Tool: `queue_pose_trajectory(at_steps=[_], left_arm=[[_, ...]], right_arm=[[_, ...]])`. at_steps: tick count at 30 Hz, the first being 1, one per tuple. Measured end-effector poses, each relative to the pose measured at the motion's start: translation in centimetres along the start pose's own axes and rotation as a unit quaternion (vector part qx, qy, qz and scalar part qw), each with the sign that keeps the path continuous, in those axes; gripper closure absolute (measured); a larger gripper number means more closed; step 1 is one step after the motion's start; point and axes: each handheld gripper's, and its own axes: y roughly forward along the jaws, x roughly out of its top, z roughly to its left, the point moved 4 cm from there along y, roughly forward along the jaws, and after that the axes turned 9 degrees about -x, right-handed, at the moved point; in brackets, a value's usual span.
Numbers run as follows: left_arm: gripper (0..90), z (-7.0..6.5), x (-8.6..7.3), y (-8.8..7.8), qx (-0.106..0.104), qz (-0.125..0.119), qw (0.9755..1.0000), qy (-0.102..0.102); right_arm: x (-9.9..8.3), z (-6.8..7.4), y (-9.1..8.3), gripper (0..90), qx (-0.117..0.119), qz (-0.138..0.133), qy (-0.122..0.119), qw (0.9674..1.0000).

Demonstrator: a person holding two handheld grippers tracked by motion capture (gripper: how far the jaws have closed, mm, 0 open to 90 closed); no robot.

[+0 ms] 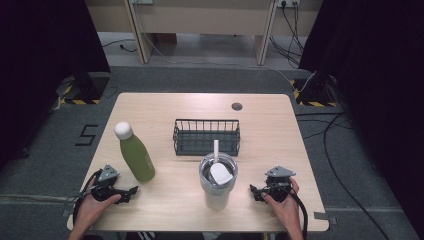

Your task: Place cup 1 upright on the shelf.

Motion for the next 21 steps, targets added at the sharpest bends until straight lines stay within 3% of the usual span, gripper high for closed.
queue_pose_trajectory(at_steps=[2,9,21], left_arm=[[0.0,0.0,0.0,0.0,0.000,0.000,1.0000,0.000],[0.0,0.0,0.0,0.0,0.000,0.000,1.0000,0.000],[0.0,0.0,0.0,0.0,0.000,0.000,1.0000,0.000]], right_arm=[[0.0,-0.1,-0.2,17.6,-0.003,-0.010,-0.003,0.9999],[0.1,0.2,-1.5,16.1,-0.008,-0.045,-0.004,0.9990],[0.1,2.0,-3.9,17.2,0.037,-0.100,-0.006,0.9943]])
